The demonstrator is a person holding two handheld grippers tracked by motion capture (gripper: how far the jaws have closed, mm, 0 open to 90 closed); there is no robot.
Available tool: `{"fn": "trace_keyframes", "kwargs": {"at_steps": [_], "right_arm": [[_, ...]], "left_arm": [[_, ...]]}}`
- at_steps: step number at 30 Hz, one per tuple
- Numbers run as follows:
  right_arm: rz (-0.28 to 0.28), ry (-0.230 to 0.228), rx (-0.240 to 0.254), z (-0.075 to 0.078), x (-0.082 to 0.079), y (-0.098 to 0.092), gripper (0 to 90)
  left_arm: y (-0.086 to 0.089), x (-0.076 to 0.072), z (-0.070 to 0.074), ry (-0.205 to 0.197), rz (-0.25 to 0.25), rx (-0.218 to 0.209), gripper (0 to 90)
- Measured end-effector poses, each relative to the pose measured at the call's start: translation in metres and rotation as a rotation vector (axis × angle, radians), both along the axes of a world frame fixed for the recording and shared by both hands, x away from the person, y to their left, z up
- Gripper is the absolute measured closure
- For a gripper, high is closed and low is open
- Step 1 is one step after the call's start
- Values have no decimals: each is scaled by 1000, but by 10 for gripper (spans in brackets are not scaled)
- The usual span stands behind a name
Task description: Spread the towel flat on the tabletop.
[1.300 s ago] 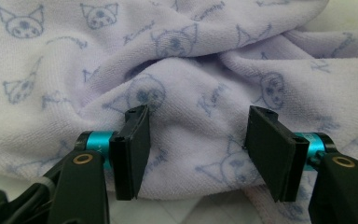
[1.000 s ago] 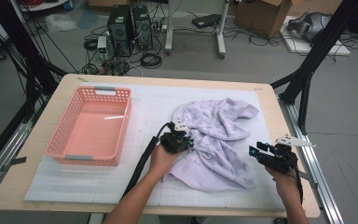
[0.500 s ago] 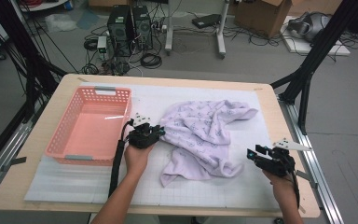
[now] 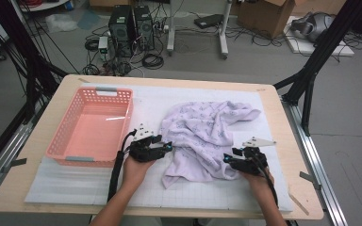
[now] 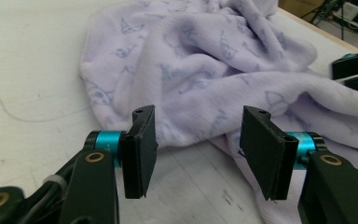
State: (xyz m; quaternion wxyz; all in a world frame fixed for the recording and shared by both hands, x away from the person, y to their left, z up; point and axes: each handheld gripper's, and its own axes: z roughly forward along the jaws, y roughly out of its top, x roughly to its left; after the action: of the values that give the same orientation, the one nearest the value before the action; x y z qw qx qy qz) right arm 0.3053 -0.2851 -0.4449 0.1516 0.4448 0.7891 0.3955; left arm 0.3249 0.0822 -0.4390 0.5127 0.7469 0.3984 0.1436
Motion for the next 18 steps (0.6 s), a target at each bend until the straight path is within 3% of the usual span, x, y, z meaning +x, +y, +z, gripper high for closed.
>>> {"fn": "trace_keyframes", "kwargs": {"at_steps": [1, 2, 3, 4, 6, 7, 8, 10, 12, 14, 16, 18], "right_arm": [[6, 10, -30, -3, 2, 6, 532], [4, -15, -70, -3, 2, 10, 620], [32, -27, -86, -3, 2, 11, 715], [65, -13, -71, -2, 3, 10, 819], [84, -11, -70, -2, 3, 7, 852], [74, -32, -100, -1, 3, 5, 857], [32, -60, -152, 1, 2, 3, 858], [-73, -109, -173, 4, 2, -12, 858], [-215, -176, -207, 9, -1, -32, 857], [-321, -197, -226, 13, -5, -52, 854], [-377, -173, -182, 11, -9, -69, 841], [-373, -168, -141, 9, -12, -76, 790]], "left_arm": [[0, -2, 0, 5, -7, -2, 459], [1, -4, 0, 5, -19, 3, 459], [1, -6, -1, 6, -32, 6, 459], [1, -8, -1, 8, -44, 12, 459], [1, -13, -3, 10, -61, 20, 460], [1, -15, -3, 13, -68, 21, 462], [2, -16, -3, 14, -68, 18, 464], [4, -19, -3, 13, -71, 0, 467], [5, -21, -5, 12, -74, -5, 473], [6, -21, -6, 18, -83, 14, 481], [7, -21, -8, 24, -84, 19, 506], [8, -21, -9, 32, -94, 35, 551]]}}
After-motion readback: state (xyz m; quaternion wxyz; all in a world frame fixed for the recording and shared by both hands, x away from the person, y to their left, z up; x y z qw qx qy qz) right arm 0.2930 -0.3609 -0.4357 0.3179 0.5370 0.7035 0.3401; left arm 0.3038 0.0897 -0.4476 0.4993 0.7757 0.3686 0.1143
